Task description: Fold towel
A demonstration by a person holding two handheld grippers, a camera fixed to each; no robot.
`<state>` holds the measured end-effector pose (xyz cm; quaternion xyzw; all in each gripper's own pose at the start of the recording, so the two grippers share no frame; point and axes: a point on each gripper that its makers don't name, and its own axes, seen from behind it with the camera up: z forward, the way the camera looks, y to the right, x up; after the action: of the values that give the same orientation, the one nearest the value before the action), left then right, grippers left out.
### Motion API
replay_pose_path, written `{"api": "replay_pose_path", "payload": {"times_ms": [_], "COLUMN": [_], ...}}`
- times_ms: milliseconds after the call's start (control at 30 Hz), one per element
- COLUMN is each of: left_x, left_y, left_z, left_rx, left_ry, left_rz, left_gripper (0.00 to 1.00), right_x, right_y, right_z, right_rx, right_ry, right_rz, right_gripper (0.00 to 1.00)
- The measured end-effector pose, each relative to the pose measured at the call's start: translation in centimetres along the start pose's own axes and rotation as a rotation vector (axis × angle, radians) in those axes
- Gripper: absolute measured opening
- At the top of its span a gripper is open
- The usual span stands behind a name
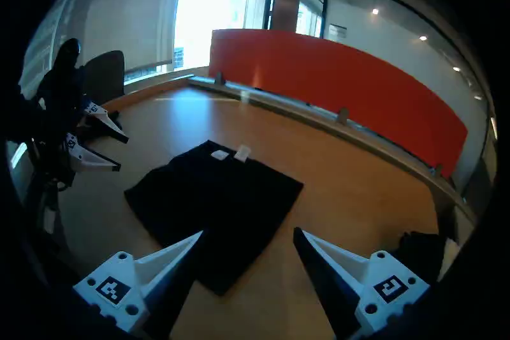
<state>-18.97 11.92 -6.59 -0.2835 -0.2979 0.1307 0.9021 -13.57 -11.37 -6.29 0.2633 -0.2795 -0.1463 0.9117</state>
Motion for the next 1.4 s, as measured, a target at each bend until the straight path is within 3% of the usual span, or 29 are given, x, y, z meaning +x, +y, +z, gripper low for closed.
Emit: {"api": "replay_pose_path", "payload": {"times_ms": [500, 900, 1400], "left_x": [-5.4, -7.8, -8.4], "left_y": [2.0, 3.2, 3.5], "left_z": [3.6, 4.4, 4.6], "left_rx": [-0.052, -0.074, -0.084], "left_ry": [-0.127, -0.182, -0.186], "left_rz": [0.047, 0.014, -0.026], "left_gripper": [0.94, 0.94, 0.94], "right_x": [-6.1, -9.8, -11.7], "right_y": [-1.8, -3.1, -3.4], "right_z": [3.1, 4.0, 4.3], "right_rx": [0.036, 0.073, 0.106], "right_ry": [-0.103, -0.170, -0.212], "right_rz": [-0.011, -0.047, -0.056], "right_gripper": [1.00, 0.99, 0.92]}}
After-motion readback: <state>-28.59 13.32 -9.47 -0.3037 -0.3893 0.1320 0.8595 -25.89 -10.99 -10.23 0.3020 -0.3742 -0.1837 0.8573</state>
